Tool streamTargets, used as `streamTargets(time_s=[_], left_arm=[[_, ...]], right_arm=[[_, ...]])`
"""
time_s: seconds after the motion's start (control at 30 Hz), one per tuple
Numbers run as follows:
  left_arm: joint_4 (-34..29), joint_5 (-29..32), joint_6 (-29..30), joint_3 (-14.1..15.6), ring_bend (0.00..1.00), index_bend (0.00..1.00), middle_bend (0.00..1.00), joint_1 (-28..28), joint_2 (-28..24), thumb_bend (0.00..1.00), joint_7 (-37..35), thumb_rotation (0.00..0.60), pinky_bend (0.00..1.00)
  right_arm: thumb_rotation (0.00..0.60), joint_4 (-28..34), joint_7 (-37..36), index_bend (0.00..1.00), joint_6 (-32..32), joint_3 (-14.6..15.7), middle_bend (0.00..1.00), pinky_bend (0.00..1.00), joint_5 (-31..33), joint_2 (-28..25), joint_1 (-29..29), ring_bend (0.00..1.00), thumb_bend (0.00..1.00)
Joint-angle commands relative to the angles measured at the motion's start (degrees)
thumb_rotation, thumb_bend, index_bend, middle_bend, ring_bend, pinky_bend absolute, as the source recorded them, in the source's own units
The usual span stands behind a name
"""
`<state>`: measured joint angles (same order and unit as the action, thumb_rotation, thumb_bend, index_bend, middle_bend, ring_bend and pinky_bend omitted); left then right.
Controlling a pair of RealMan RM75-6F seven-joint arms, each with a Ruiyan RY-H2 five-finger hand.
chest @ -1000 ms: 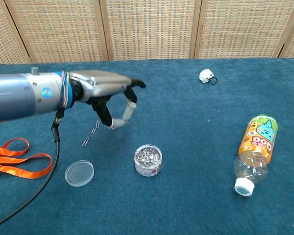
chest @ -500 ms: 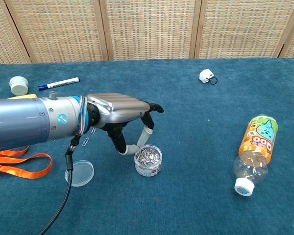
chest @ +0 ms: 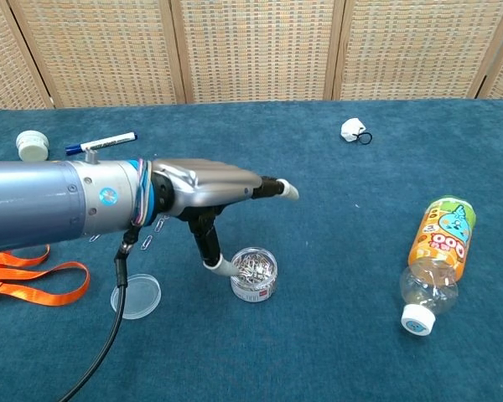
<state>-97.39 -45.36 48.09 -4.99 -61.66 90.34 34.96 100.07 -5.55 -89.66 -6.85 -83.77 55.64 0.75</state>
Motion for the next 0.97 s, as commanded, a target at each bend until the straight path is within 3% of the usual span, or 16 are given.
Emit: streamTargets(time_s=[0.03,0.17,0.37,0.5,0.67,0.83,0.97], left_arm=[[-2.0,-2.31,1.44,-0.49,0.0,0.0,0.0,0.8,-2.1,0.23,-1.41,0.6,0.0],[-7.15,-5.98,8.84,-0.39,0.0,0.0,0.0,4.43,-8.61,0.17,-1.71,0.6,0.0],[-14.96,-7.05,21.86,3.14,0.0,0.0,0.0,11.65,-17.28,0.12,2.3,0.6,0.0],[-17.74,-11.31,32.93,6.67,0.0,0.0,0.0,20.75,-22.74,0.12,-2.55,0.6,0.0],[-14.86,-16.7,42.08,11.1,0.0,0.0,0.0,32.3,-27.27,0.12,-15.93,0.6,0.0],[-7.82,-22.19,46.38,15.35,0.0,0.0,0.0,41.02,-29.17,0.12,-27.56,0.6,0.0],[-2.61,-25.38,48.25,16.37,0.0,0.0,0.0,45.56,-29.17,0.11,-35.44,0.6,0.0]], right_arm=[[0.6,0.0,0.0,0.0,0.03,0.03,0.0,0.0,-0.06,-0.02,0.02,0.0,0.0],[0.6,0.18,0.04,0.0,-0.18,0.21,0.0,0.0,-0.6,-0.06,-0.05,0.0,0.0],[0.6,0.48,0.03,0.0,-0.75,0.43,0.0,0.0,-1.27,-0.14,-0.3,0.0,0.0],[0.6,0.84,0.3,0.0,-1.32,0.75,0.0,0.0,-2.3,-0.21,-0.51,0.0,0.0],[0.6,1.41,0.97,0.0,-2.25,1.29,0.0,0.0,-3.91,-0.19,-0.86,0.0,0.0],[0.6,1.47,1.79,0.0,-2.34,1.64,0.0,0.0,-4.62,0.06,-0.88,0.0,0.0],[0.6,1.36,2.26,0.0,-1.68,1.67,0.0,0.0,-4.23,0.39,-0.63,0.0,0.0]])
